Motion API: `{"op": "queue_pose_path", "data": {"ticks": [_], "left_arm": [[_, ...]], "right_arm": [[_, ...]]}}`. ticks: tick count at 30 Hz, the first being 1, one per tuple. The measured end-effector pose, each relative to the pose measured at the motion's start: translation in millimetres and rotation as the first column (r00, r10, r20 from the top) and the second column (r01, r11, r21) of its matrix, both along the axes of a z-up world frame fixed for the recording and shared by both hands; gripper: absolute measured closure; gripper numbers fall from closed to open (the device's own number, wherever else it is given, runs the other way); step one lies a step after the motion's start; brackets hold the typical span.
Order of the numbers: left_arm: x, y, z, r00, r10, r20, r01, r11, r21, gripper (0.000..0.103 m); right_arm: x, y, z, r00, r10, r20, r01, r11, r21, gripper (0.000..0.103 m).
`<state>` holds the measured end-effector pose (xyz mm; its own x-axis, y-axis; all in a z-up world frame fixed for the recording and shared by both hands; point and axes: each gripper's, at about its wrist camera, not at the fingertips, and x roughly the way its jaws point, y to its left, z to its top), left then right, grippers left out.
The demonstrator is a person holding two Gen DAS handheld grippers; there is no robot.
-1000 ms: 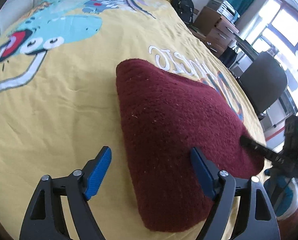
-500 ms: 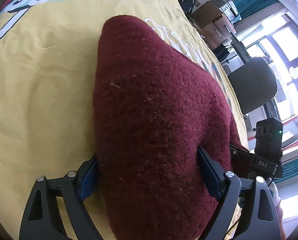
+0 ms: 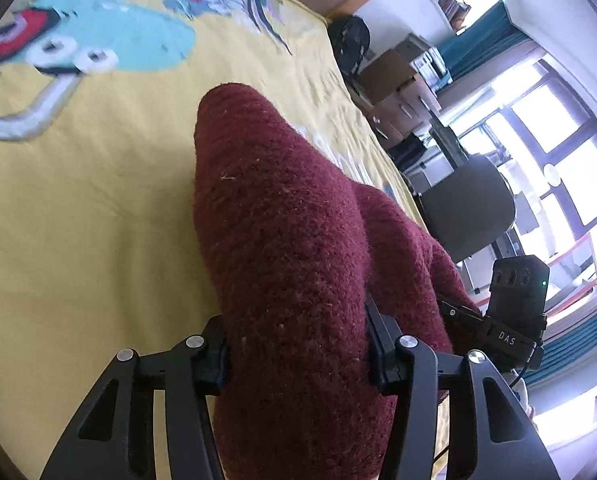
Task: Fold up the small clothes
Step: 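Open both grippers to release the squared sweater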
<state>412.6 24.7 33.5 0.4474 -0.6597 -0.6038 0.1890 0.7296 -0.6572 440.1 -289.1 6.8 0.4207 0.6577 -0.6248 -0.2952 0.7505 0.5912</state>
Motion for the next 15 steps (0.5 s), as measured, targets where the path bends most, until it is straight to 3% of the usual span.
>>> {"op": "queue_pose_path", "data": {"ticks": [3, 6, 9, 15], "left_arm": [[-9, 25, -4, 1.000, 0.024, -0.006, -0.023, 0.998, 0.054, 0.056], [-12, 38, -30, 0.996, 0.047, -0.075, -0.035, 0.988, 0.149, 0.052], [-29, 59, -39, 0.993, 0.080, -0.085, -0.069, 0.990, 0.126, 0.042], [-61, 62, -33, 0.997, 0.055, -0.049, -0.045, 0.981, 0.188, 0.041]], "right_arm": [[2, 25, -17, 0.999, 0.022, -0.036, -0.024, 0.999, -0.038, 0.067], [-2, 39, -43, 0.996, -0.001, -0.093, -0.011, 0.991, -0.135, 0.055], [-18, 23, -44, 0.995, -0.039, -0.094, 0.027, 0.992, -0.124, 0.047], [-52, -24, -45, 0.986, -0.126, -0.110, 0.116, 0.989, -0.095, 0.040]]}}
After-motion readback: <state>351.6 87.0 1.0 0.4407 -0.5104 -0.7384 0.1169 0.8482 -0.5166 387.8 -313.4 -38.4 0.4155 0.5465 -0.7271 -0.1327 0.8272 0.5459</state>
